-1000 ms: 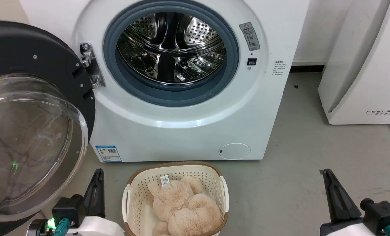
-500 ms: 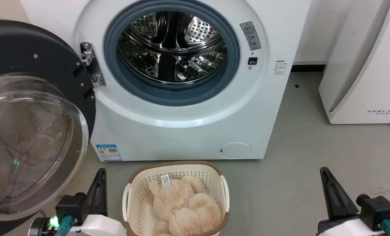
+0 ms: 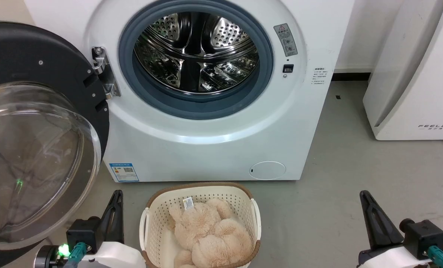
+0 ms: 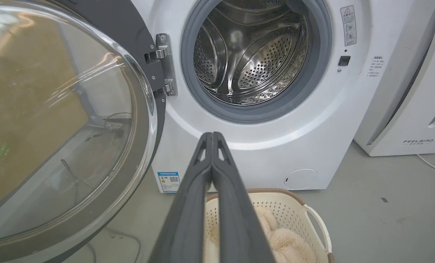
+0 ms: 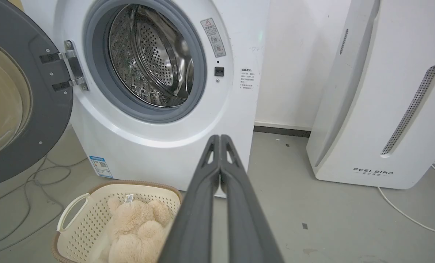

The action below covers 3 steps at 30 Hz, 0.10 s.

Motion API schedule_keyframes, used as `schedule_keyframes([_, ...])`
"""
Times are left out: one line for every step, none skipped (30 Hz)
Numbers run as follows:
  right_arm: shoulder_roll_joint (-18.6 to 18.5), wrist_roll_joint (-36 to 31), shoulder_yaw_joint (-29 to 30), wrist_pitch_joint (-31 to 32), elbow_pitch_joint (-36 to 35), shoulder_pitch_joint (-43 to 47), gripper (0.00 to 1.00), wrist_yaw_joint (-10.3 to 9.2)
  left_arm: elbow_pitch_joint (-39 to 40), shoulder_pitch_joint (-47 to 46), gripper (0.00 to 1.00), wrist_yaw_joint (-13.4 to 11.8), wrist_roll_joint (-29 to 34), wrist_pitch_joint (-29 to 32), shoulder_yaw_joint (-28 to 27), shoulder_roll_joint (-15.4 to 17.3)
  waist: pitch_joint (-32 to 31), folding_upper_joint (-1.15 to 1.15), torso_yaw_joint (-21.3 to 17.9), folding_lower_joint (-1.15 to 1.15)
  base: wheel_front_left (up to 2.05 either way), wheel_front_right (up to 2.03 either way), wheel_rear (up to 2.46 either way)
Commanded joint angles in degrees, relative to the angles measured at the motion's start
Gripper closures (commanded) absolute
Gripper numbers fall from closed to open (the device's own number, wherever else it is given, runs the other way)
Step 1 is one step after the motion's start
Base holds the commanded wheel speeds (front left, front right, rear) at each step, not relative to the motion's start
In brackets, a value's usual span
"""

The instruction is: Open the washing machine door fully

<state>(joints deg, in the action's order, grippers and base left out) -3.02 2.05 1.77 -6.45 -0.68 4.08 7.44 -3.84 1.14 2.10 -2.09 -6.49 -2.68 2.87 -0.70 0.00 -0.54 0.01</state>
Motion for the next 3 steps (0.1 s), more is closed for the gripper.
schedule_keyframes([0.08, -0.12, -0.14, 0.32, 0.08, -1.25, 1.0, 0.03, 0.5, -0.62, 1.0, -0.36, 0.54, 0.38, 0.15, 0.03, 0.02, 0.0, 0.01, -0.01, 0.0, 0.0, 0.0])
schedule_keyframes([0.08, -0.16, -0.17, 0.44, 0.09, -1.3, 1.0, 0.03, 0.56, -0.63, 1.0, -0.4, 0.57, 0.5, 0.2, 0.03, 0.03, 0.0, 0.02, -0.01, 0.0, 0.0, 0.0])
schedule_keyframes([0.08, -0.2, -0.21, 0.56, 0.11, -1.36, 1.0, 0.03, 0.63, -0.64, 1.0, -0.43, 0.6, 0.62, 0.24, 0.03, 0.04, 0.0, 0.03, -0.01, 0.0, 0.0, 0.0])
